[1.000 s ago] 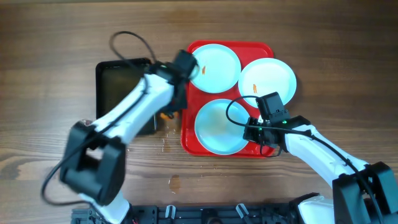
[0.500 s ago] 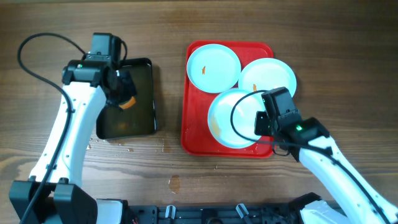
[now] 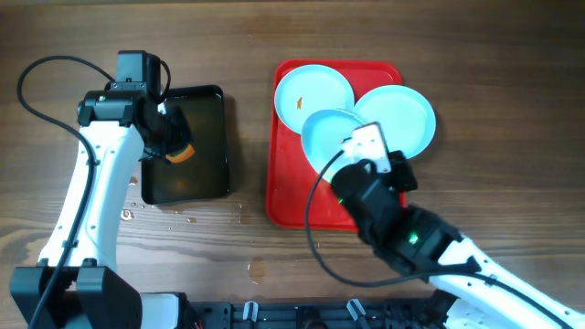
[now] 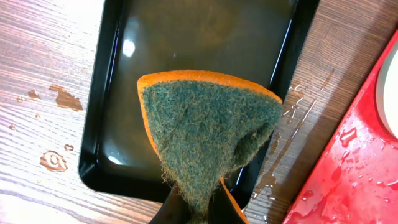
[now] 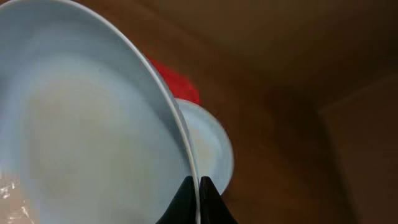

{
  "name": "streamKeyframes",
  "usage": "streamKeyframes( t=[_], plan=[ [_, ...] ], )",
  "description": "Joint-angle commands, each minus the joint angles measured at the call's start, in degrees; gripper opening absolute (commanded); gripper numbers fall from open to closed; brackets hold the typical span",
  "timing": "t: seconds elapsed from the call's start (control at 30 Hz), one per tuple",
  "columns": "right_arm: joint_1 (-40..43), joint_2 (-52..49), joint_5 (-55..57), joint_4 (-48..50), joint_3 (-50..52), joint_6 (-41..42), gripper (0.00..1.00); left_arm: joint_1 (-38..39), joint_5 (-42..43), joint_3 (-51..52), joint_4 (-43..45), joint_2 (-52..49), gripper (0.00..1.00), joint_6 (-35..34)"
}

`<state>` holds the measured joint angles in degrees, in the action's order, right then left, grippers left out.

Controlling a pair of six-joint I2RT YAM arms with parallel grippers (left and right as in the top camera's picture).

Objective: Clean dirty plates on tray and stack at the side

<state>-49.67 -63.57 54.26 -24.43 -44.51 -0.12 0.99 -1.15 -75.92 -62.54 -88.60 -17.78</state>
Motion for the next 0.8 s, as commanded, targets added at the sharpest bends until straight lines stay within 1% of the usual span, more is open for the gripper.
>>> streamKeyframes(
  t=[0.0,0.1,0.2,0.7,0.77],
  plan=[
    [-4.94,-2.47,18.43,5.01,-1.29,-14.23,0.04,-0.26,1.16,0.28,0.35,0.37,0.04,1.38],
    [-8.83,-4.24,21.84,11.28,-1.29,-22.29,0.04,-0.26,1.14,0.28,0.35,0.37,0.04,1.38],
    [-10.86,-5.05,23.34,14.38,-1.29,-25.18,0.04,-0.26,1.14,0.28,0.35,0.37,0.04,1.38],
    [-11.13,-5.11,23.34,14.58,-1.29,-25.09,0.05,-0.26,1.18,0.28,0.35,0.37,0.04,1.36],
    [-11.13,-5.11,23.34,14.56,-1.29,-23.41,0.04,-0.26,1.22,0.28,0.33,0.37,0.04,1.36]
  ],
)
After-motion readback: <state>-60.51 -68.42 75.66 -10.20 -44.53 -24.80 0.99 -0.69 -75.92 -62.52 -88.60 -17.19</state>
